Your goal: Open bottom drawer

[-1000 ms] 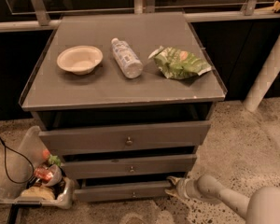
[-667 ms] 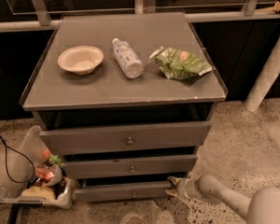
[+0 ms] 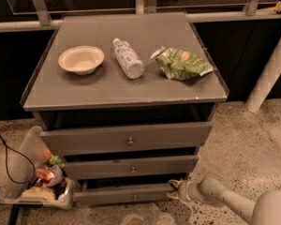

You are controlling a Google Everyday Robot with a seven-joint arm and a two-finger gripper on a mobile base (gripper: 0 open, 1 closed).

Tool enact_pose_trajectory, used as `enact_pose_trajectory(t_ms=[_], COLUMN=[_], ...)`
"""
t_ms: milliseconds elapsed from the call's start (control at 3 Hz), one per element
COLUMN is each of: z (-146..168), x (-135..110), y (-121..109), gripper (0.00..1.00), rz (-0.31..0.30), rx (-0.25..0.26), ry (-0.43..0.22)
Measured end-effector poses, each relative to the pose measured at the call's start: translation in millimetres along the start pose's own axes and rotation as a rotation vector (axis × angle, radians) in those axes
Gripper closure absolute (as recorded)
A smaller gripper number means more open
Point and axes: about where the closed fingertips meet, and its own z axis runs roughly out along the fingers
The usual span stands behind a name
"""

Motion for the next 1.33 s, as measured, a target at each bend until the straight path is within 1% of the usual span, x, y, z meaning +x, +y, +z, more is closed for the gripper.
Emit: enact_pose_trajectory(t_ms=[333, 667, 1000, 1333], z=[0.0, -1.4, -6.1, -7.6], x=[0.0, 0.6, 2.0, -1.2], y=[0.0, 10.0, 26.4, 31.4], gripper=[0.58, 0.35, 0.35, 0.58], rz=[0.000, -0.014, -0.029, -0.032], rx=[0.000, -0.030, -0.060, -0.066], ry=[0.000, -0.043, -0.086, -0.093])
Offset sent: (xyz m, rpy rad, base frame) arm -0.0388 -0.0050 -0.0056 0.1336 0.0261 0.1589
